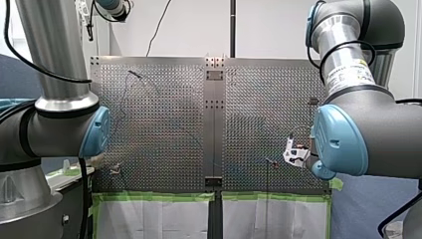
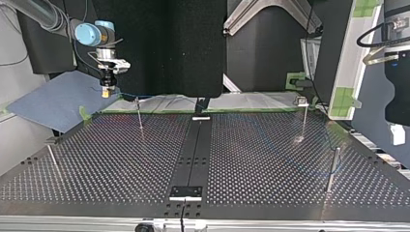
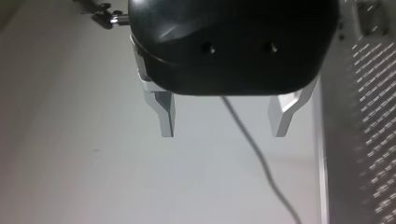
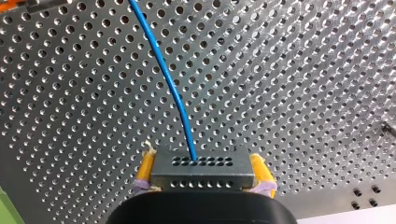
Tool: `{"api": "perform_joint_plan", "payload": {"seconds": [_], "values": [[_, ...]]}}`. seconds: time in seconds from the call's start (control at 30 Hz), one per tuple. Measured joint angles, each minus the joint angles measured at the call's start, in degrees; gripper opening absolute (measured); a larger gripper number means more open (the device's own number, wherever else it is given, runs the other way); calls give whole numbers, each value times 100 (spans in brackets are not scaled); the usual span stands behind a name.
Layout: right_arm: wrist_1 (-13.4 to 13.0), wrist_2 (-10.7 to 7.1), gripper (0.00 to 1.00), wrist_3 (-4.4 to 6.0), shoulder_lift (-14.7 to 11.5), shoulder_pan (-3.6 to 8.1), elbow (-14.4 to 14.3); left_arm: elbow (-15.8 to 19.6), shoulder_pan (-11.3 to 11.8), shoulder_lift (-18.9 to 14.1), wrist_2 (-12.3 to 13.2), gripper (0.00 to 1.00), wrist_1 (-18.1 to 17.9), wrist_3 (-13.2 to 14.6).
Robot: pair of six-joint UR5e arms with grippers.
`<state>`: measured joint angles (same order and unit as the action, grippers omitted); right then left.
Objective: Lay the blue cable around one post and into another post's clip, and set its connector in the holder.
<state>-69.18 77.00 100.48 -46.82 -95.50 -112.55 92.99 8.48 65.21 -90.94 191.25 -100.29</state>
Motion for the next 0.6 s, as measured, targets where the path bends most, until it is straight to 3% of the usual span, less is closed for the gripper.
{"api": "perform_joint_plan", "payload": {"seconds": [0.27, 0.6], "values": [[0, 0, 0, 0, 0, 0, 0, 6, -30, 74, 160, 100, 441, 4], [20, 0, 0, 0, -1, -13, 0, 208, -101, 497, 377, 100, 956, 20]]}}
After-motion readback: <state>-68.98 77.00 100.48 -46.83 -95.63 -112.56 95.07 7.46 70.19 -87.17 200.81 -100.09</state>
